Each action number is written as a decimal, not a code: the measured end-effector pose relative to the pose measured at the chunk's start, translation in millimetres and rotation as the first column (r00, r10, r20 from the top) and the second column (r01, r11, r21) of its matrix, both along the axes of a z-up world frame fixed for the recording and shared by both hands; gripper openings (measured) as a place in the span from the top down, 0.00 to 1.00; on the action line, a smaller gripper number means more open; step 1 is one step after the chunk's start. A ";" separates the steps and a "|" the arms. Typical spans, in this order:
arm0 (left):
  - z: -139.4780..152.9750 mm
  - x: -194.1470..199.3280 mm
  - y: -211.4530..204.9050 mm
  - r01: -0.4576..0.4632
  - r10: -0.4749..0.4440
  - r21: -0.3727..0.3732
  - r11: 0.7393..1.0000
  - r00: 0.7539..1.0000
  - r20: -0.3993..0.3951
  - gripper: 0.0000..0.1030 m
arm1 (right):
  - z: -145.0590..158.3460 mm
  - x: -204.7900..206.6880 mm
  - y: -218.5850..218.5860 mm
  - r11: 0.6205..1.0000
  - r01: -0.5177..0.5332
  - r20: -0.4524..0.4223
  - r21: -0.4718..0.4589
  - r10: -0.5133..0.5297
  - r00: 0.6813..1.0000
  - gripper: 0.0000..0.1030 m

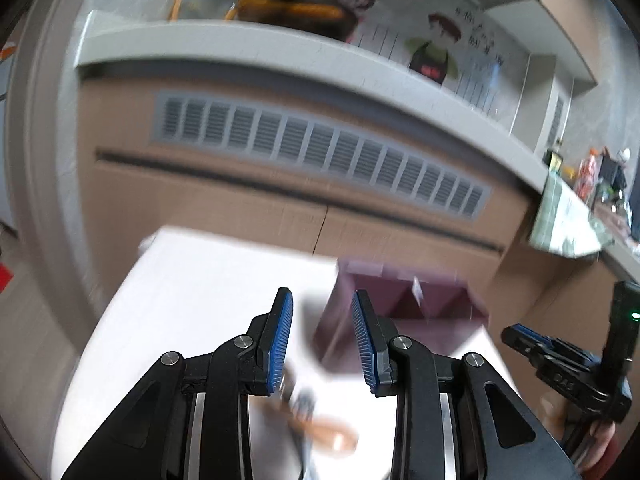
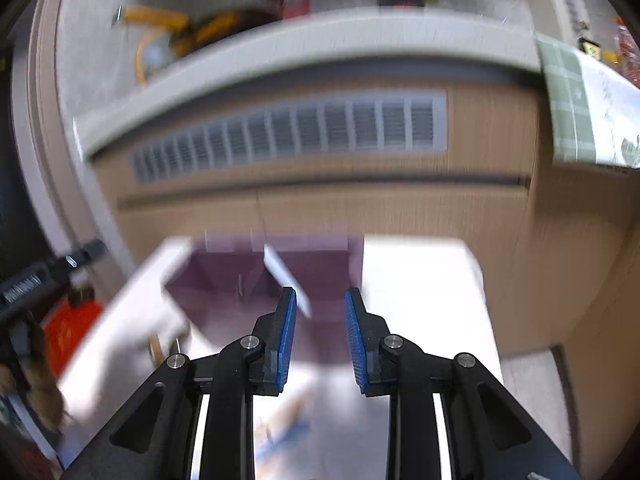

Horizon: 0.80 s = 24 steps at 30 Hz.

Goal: Organize utensils
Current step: 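Lower both held utensils into the maroon caddy and open both tools, then grasp the wooden spoon by its handle with the right tool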

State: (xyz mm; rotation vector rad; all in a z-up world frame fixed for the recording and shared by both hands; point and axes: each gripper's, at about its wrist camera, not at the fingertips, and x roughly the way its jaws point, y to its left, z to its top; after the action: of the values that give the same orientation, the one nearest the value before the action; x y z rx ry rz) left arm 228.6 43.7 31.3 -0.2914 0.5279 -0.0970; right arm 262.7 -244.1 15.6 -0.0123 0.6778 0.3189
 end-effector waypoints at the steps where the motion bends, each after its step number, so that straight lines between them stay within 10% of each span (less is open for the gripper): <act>1: -4.9 -8.6 -1.0 0.020 -0.020 0.010 1.000 1.000 -0.013 0.69 | -9.0 -5.0 3.1 1.000 -0.017 -0.034 -0.023 0.016 0.999 0.77; 11: -58.8 -60.2 4.9 0.050 -0.032 0.093 0.994 0.983 -0.183 0.69 | -74.4 -58.4 9.5 0.957 -0.009 -0.164 -0.289 -0.040 0.986 0.78; 24: -68.4 -53.3 2.7 0.056 -0.038 0.067 0.996 0.968 -0.247 0.69 | -80.6 -58.5 24.0 0.997 -0.073 -0.293 -0.019 0.064 0.954 0.78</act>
State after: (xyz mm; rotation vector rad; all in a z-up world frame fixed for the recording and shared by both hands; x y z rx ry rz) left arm 175.2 46.4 -37.1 -0.2202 0.7830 -0.0878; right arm 204.2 -220.1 -65.0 -0.0168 0.9780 0.3816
